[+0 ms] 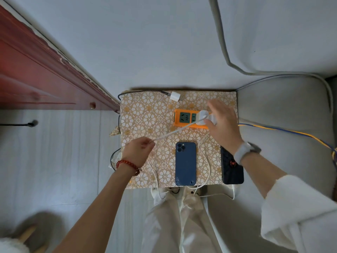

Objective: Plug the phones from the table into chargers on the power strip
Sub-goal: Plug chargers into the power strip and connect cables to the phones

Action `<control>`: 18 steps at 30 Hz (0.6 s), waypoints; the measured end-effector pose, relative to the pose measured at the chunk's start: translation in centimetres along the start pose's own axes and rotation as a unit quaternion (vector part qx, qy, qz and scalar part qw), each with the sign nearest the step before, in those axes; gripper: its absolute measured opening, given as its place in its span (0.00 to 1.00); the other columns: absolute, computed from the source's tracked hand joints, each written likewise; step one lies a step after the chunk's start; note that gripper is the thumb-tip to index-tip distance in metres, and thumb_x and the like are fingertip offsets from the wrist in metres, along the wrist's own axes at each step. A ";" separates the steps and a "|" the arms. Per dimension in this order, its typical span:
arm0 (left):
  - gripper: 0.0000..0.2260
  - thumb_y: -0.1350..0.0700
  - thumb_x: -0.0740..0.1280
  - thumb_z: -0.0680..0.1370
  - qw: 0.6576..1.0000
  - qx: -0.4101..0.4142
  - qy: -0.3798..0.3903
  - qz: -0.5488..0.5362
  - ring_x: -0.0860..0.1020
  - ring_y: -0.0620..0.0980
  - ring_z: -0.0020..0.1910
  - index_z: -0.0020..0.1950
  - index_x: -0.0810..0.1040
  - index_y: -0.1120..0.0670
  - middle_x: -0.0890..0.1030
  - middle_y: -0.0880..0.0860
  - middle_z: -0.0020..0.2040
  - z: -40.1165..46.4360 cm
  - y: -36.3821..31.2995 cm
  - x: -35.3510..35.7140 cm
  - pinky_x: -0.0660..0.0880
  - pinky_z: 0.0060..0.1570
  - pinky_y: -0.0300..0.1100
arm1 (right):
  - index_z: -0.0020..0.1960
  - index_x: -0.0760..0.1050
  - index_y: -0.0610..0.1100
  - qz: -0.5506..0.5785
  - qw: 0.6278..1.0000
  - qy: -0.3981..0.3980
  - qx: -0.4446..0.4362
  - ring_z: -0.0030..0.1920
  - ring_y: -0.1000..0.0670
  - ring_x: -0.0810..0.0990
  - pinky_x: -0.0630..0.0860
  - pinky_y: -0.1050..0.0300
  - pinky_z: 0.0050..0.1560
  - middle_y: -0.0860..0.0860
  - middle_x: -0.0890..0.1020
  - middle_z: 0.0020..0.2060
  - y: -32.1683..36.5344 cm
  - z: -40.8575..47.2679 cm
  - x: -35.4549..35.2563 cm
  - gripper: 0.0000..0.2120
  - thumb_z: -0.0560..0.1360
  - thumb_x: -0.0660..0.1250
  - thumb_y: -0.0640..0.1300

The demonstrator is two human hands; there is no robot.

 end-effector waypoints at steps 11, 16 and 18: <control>0.03 0.59 0.65 0.75 0.898 -0.091 0.150 -0.402 0.84 0.50 0.36 0.42 0.77 0.57 0.83 0.50 0.31 -4.7 -3.0 2.3 0.81 0.33 0.40 | 0.64 0.68 0.43 0.314 0.875 0.336 0.152 0.63 0.52 0.73 0.67 0.55 0.66 0.50 0.75 0.63 7.1 -18.4 12.1 0.16 0.77 0.58 0.43; 0.09 0.55 0.59 0.78 0.895 -0.078 0.113 -0.425 0.82 0.51 0.46 0.49 0.78 0.55 0.83 0.52 0.45 -6.1 -2.2 2.0 0.81 0.46 0.43 | 0.46 0.74 0.36 0.403 0.854 0.232 0.234 0.46 0.42 0.82 0.81 0.47 0.50 0.40 0.81 0.42 5.8 -18.5 9.4 0.08 0.78 0.57 0.37; 0.12 0.55 0.58 0.79 0.944 -0.058 0.140 -0.294 0.77 0.51 0.57 0.60 0.74 0.54 0.79 0.53 0.57 -8.0 -1.2 3.5 0.74 0.57 0.45 | 0.44 0.75 0.39 0.514 0.787 0.181 0.288 0.41 0.45 0.84 0.83 0.54 0.43 0.42 0.81 0.37 4.4 -18.2 7.5 0.07 0.77 0.58 0.36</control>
Point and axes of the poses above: each hand's wrist, its own z-axis towards the middle knuckle, its own x-axis out of the palm, y = z × x, the point moved 10 cm from there along z, towards the middle knuckle
